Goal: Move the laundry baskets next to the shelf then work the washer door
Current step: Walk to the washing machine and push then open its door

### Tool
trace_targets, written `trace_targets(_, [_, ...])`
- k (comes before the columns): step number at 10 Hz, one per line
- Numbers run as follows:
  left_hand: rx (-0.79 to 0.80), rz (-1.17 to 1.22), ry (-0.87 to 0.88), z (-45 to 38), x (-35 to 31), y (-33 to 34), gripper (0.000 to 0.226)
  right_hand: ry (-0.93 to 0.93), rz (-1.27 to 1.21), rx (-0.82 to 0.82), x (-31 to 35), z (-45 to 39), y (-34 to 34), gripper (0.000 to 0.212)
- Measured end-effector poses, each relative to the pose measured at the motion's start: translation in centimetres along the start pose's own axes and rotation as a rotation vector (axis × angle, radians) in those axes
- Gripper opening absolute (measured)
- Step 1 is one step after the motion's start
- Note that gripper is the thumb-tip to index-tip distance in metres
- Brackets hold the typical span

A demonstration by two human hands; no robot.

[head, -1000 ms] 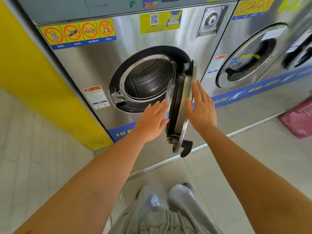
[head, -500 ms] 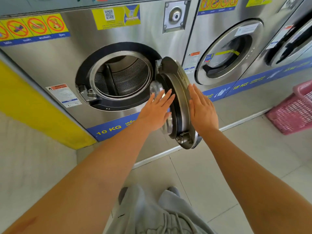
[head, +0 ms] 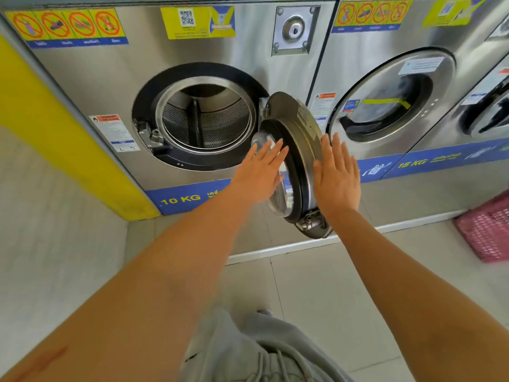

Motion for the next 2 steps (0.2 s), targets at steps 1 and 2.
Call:
trace_targets(1, [-0.006, -0.006, -0.104, 1.7, 3.4, -0.7, 0.063, -0.098, 0.058, -0.058, 2.6, -0.8, -1.6, 0.057])
trace_targets(2, [-0.033, 0.028, -0.225, 3.1, 6.8, -1.8, 0.062, -0.158, 0.025, -0.088, 5.3, -1.8, -2.7, 0.058])
Point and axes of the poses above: each hand's wrist, its own z-axis away from the middle knuckle, its own y-axis out of the palm, x = y × z, the point moved 10 cm from there along -z, towards the middle knuckle, and after that the axes turned 4 degrees about -x, right-handed, at the moved point
